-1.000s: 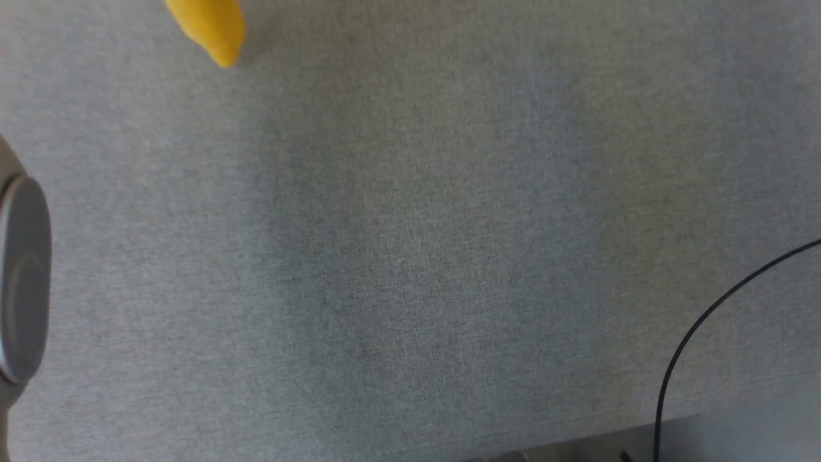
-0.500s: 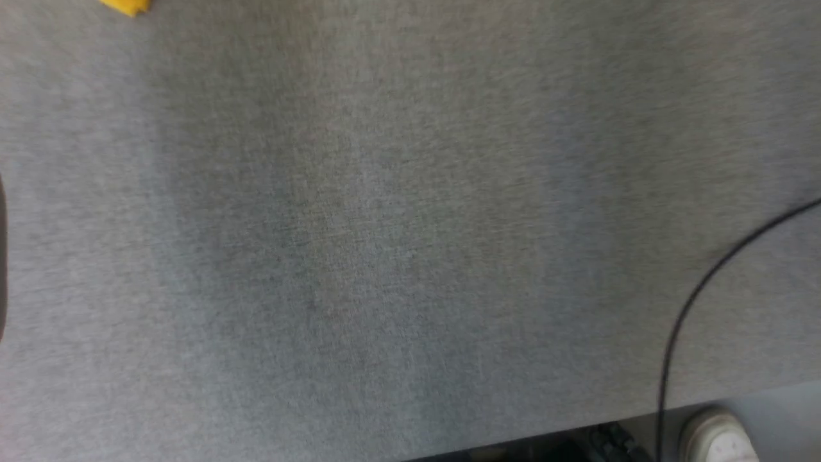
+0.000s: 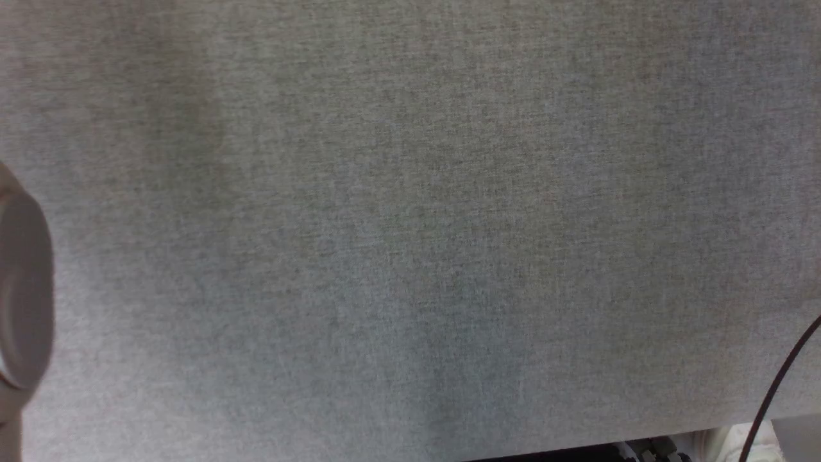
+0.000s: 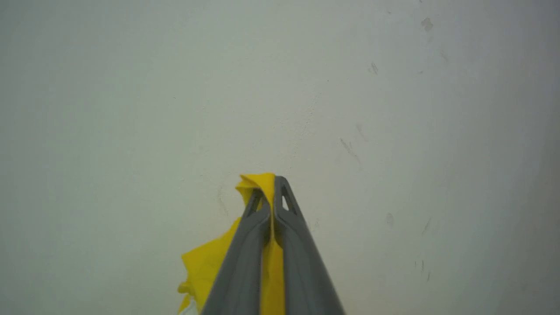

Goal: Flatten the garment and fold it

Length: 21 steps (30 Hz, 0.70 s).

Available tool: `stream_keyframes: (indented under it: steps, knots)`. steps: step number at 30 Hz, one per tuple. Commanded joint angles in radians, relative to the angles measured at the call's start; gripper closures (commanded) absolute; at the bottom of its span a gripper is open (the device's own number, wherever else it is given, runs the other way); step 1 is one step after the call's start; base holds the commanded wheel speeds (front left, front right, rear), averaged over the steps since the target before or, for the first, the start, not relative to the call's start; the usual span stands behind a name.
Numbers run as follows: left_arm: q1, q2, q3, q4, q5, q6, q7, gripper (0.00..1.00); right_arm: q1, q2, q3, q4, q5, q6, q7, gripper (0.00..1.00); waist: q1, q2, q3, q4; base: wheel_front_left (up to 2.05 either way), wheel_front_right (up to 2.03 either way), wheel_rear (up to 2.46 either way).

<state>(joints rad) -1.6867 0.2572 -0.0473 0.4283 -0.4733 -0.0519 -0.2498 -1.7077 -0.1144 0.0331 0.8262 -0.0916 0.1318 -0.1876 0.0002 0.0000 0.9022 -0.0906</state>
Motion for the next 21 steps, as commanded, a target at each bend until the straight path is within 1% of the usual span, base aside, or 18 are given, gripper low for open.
stream_keyframes:
  steps: [1,3,7,9,12,15,17,21]
  knots:
    - [0.024,0.007,0.003,-0.018,-0.010,-0.009,0.009,1.00,0.024,-0.014,0.012,-0.001,0.022,-0.001,-0.009,1.00,-0.0002,0.0000,-0.016,0.007,0.00,0.00,0.00]
    - [0.086,0.015,0.004,-0.056,-0.023,-0.013,0.031,1.00,0.069,-0.034,0.047,-0.010,0.078,-0.001,-0.013,1.00,-0.0002,0.0000,-0.032,0.012,0.00,0.00,0.00]
    - [0.257,0.039,-0.010,-0.142,-0.047,-0.023,0.115,1.00,0.181,-0.089,0.113,-0.057,0.211,-0.001,0.007,1.00,-0.0002,0.0000,-0.069,0.021,0.00,0.00,0.00]
    - [0.351,0.054,-0.006,-0.197,-0.064,-0.023,0.151,1.00,0.248,-0.121,0.142,-0.103,0.276,-0.001,0.027,1.00,-0.0002,0.0000,-0.087,0.023,0.00,0.00,0.00]
    - [0.513,0.070,0.013,-0.289,-0.087,-0.009,0.185,1.00,0.368,-0.174,0.171,-0.188,0.363,-0.001,0.060,1.00,-0.0002,0.0000,-0.123,0.025,0.00,0.00,0.00]
    - [0.692,0.088,0.029,-0.384,-0.093,0.011,0.209,1.00,0.502,-0.223,0.168,-0.282,0.438,-0.001,0.090,1.00,-0.0002,0.0000,-0.164,0.025,0.00,0.00,0.00]
    - [0.808,0.094,0.040,-0.446,-0.102,0.021,0.221,1.00,0.592,-0.244,0.147,-0.344,0.478,-0.001,0.105,1.00,-0.0002,0.0000,-0.190,0.025,0.00,0.00,0.00]
    - [1.014,0.092,0.059,-0.550,-0.118,0.040,0.229,1.00,0.779,-0.252,0.083,-0.462,0.529,-0.001,0.129,1.00,-0.0002,0.0000,-0.243,0.029,0.00,0.00,0.00]
